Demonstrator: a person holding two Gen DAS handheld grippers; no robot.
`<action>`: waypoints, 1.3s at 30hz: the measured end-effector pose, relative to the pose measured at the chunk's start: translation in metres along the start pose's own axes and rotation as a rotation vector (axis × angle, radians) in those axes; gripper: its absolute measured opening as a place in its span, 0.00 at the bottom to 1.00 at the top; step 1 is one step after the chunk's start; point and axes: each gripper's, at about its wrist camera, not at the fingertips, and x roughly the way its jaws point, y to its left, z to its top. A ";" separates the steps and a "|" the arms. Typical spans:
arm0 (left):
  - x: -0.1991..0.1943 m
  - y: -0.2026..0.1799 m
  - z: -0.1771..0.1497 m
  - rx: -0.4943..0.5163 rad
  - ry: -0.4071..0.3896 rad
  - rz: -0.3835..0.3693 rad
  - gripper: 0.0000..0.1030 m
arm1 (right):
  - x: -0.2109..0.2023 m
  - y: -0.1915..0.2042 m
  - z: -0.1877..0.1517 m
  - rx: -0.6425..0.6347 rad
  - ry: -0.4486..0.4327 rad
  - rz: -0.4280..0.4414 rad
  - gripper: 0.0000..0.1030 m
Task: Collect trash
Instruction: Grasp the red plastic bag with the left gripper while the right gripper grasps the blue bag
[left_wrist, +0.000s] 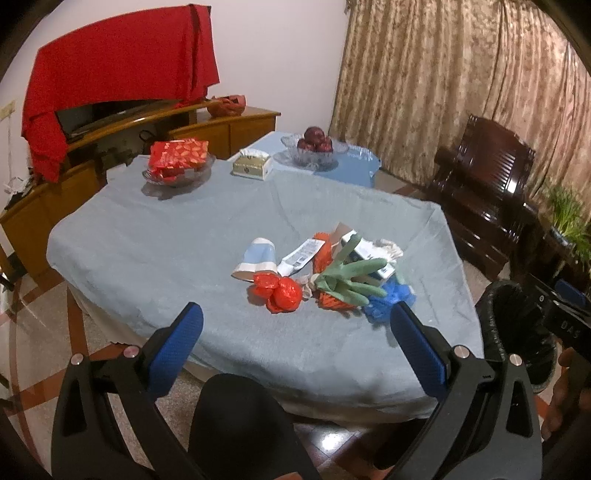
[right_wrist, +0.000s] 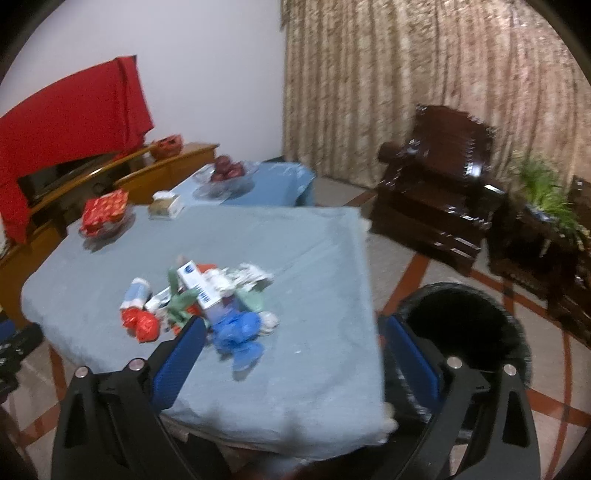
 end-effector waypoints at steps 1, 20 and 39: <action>0.005 -0.002 0.002 0.000 0.008 0.005 0.95 | 0.007 0.004 0.000 -0.002 0.006 0.010 0.92; 0.135 0.008 -0.002 0.022 -0.002 0.013 0.74 | 0.101 0.034 -0.029 -0.057 0.010 0.022 0.84; 0.220 0.004 -0.027 0.048 0.062 0.054 0.63 | 0.152 0.058 -0.061 0.088 0.051 0.004 0.56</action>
